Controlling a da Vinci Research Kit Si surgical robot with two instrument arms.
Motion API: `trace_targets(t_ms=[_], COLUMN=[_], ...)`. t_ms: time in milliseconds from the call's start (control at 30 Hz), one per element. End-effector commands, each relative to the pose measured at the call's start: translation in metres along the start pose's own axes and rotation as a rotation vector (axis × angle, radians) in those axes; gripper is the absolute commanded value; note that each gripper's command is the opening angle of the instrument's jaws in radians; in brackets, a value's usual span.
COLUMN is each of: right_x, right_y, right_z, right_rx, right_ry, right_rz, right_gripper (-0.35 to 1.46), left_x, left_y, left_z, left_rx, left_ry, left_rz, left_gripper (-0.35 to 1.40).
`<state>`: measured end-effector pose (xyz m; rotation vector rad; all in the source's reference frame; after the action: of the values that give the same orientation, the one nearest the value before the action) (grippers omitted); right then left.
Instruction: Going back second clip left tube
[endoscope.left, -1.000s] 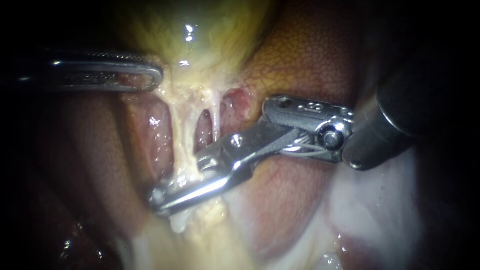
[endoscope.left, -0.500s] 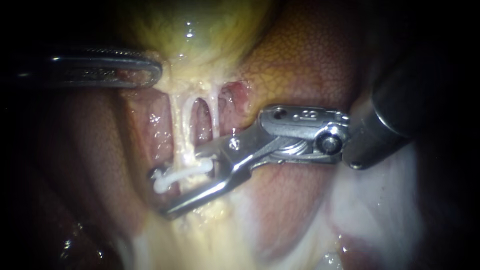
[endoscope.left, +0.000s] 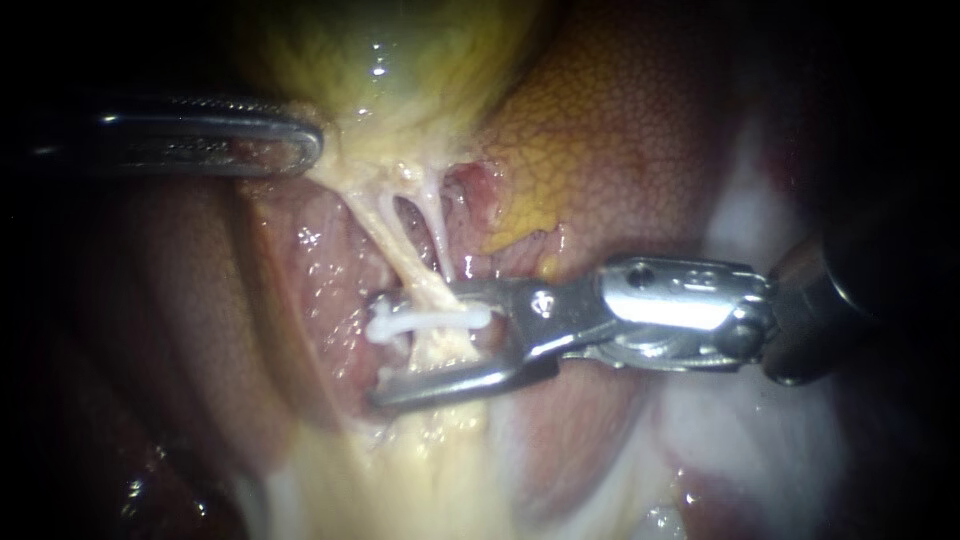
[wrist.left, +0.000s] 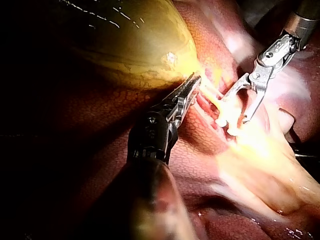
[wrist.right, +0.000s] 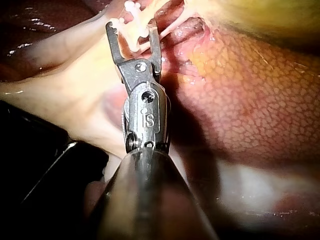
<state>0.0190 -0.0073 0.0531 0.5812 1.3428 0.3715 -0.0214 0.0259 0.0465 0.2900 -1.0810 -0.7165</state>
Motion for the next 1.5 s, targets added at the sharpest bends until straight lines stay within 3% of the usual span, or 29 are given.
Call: trace_targets(t_ms=[33,300,533,633,800,900,1500], right_x=[0.0,0.0001,0.0007,0.0015,0.0023,0.0022,0.0034], right_y=[0.0,-0.0002,-0.0015,-0.0018,-0.002,-0.0019,-0.0015], right_z=[-0.0003,-0.0012,-0.0032,-0.0042,-0.006,-0.0071,-0.0114], right_rx=[0.002,0.005,0.002,-0.021,-0.062,-0.084,-0.084], right_ry=[-0.001,-0.001,-0.004,-0.025,-0.118,-0.151,-0.153], right_rz=[-0.006,-0.011,-0.102,-0.139,-0.177,-0.194,-0.208], right_gripper=[0.48,0.46,0.46,0.47,0.48,0.48,0.48], left_x=[0.0,0.0,0.0001,0.0001,0.0002,0.0002,0.0002], left_y=[0.0,0.0,0.0,0.0,0.0,0.0,0.0], left_z=[-0.0001,0.0,0.0,0.0,0.0,0.0001,0.0], left_rx=[0.0,0.0,0.0,0.0,0.0,-0.001,-0.001], left_ry=[0.0,0.0,0.0,0.0,0.0,0.0,0.0], left_rz=[0.0,0.0,-0.006,-0.005,-0.005,-0.005,-0.005], left_gripper=[-0.35,-0.35,-0.35,-0.35,-0.35,-0.35,-0.35])
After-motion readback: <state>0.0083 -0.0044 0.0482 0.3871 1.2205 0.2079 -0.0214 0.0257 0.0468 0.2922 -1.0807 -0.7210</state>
